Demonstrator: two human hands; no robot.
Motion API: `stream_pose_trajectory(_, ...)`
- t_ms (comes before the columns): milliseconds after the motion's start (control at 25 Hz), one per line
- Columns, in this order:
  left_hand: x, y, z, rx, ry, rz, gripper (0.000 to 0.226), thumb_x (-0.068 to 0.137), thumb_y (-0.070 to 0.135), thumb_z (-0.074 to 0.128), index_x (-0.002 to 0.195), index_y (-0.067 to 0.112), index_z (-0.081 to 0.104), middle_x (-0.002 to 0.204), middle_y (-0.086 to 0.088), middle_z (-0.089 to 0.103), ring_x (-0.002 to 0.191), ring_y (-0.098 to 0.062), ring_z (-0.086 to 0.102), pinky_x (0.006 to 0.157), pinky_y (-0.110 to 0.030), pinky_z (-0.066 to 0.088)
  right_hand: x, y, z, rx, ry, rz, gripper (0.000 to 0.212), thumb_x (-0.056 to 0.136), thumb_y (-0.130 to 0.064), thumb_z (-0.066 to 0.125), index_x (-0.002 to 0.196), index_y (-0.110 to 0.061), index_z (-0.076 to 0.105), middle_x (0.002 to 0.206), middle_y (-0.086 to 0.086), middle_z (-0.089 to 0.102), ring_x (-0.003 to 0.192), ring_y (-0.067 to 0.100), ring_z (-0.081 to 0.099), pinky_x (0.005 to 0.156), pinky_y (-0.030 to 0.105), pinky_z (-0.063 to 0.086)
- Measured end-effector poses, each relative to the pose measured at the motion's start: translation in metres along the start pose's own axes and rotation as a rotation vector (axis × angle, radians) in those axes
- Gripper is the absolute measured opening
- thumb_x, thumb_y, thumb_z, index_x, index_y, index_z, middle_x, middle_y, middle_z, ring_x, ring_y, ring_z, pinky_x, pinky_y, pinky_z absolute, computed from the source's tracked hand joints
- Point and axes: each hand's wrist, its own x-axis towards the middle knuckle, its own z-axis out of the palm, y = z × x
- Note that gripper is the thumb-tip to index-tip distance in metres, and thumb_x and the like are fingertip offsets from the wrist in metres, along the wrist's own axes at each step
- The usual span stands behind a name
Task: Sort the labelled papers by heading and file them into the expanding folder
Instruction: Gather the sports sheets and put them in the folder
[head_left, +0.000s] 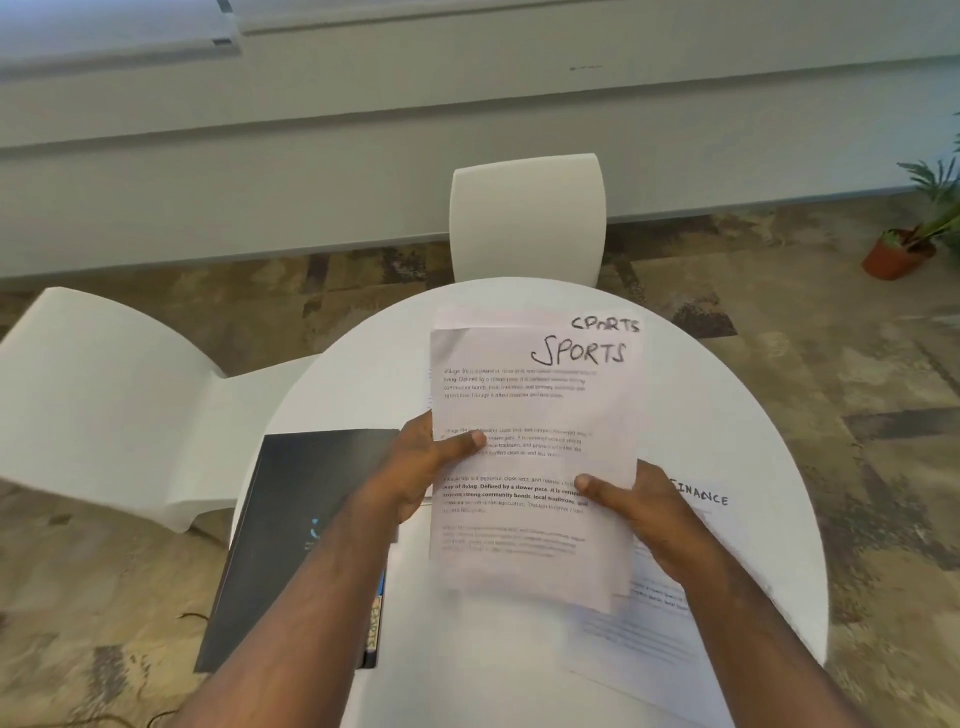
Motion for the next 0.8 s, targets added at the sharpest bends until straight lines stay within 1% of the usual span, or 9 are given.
stream_pose_trajectory(80,-0.006,-0.003,-0.004,0.058,0.012,0.077,0.041,0.08,0.004,0.077,0.12,0.009,0.067,0.116,-0.011,0.073,0.107,-0.028,0.07,0.086,-0.036,0.059,0.001,0.004,0.01,-0.083,0.078,-0.059,0.036,0.078,-0.02,0.081,0.111,-0.022,0.068,0.1,-0.007,0.078,0.092,0.008,0.073,0.072,0.019,0.058)
stream_pose_trajectory(160,-0.012,-0.011,-0.008,0.084,0.044,0.155,0.048,0.073,0.007,0.081,0.118,0.012,0.067,0.115,-0.01,0.074,0.106,-0.024,0.07,0.085,-0.033,0.059,0.002,0.012,0.021,-0.123,0.141,-0.109,0.024,0.079,-0.018,0.081,0.093,-0.033,0.069,0.086,-0.024,0.075,0.085,-0.005,0.071,0.066,0.011,0.055)
stream_pose_trajectory(240,-0.018,-0.025,-0.011,0.07,0.078,0.197,0.046,0.07,0.008,0.083,0.113,0.017,0.069,0.112,-0.008,0.075,0.104,-0.022,0.071,0.081,-0.029,0.058,0.001,0.027,0.031,-0.138,0.203,-0.139,0.027,0.079,-0.014,0.081,0.086,-0.036,0.066,0.079,-0.031,0.072,0.08,-0.012,0.068,0.064,0.009,0.052)
stream_pose_trajectory(360,-0.026,-0.055,-0.013,0.073,0.15,0.183,0.043,0.068,0.007,0.086,0.102,0.031,0.076,0.106,-0.001,0.077,0.099,-0.017,0.072,0.082,-0.029,0.056,-0.001,0.052,0.04,-0.112,0.306,-0.108,0.034,0.074,-0.008,0.084,0.082,-0.035,0.066,0.079,-0.025,0.072,0.078,-0.01,0.067,0.076,0.017,0.053)
stream_pose_trajectory(400,-0.029,-0.064,-0.012,0.081,0.169,0.173,0.045,0.068,0.006,0.086,0.101,0.034,0.076,0.103,0.002,0.077,0.098,-0.015,0.072,0.082,-0.03,0.056,-0.001,0.06,0.042,-0.119,0.319,-0.118,0.036,0.071,-0.005,0.085,0.078,-0.036,0.067,0.078,-0.027,0.071,0.079,-0.012,0.066,0.079,0.013,0.051)
stream_pose_trajectory(520,-0.034,-0.082,-0.012,0.055,0.248,0.126,0.045,0.065,0.007,0.088,0.1,0.033,0.075,0.103,-0.001,0.077,0.098,-0.019,0.072,0.089,-0.042,0.057,-0.004,0.071,0.05,-0.177,0.301,-0.16,0.05,0.07,-0.001,0.085,0.073,-0.049,0.074,0.079,-0.046,0.064,0.084,-0.024,0.06,0.073,-0.005,0.041)
stream_pose_trajectory(600,-0.035,-0.084,-0.012,0.001,0.276,0.116,0.043,0.066,0.007,0.088,0.1,0.031,0.075,0.103,-0.004,0.077,0.098,-0.02,0.072,0.091,-0.045,0.056,-0.001,0.075,0.051,-0.18,0.29,-0.163,0.057,0.071,-0.002,0.084,0.075,-0.057,0.072,0.078,-0.045,0.065,0.083,-0.024,0.061,0.07,-0.005,0.041)
stream_pose_trajectory(720,-0.031,-0.079,-0.01,-0.061,0.243,0.148,0.043,0.068,0.009,0.086,0.105,0.028,0.074,0.107,-0.007,0.075,0.102,-0.024,0.07,0.09,-0.043,0.056,0.01,0.077,0.053,-0.17,0.305,-0.082,0.03,0.069,-0.013,0.088,0.076,-0.038,0.073,0.073,-0.028,0.071,0.08,-0.009,0.067,0.071,0.012,0.051)
stream_pose_trajectory(800,-0.029,-0.077,-0.005,-0.09,0.266,0.141,0.041,0.071,0.007,0.085,0.105,0.026,0.074,0.109,-0.008,0.075,0.105,-0.027,0.07,0.091,-0.043,0.056,0.015,0.076,0.058,-0.134,0.285,-0.004,0.024,0.071,-0.018,0.087,0.082,-0.03,0.069,0.077,-0.021,0.07,0.08,-0.002,0.068,0.065,0.018,0.054)
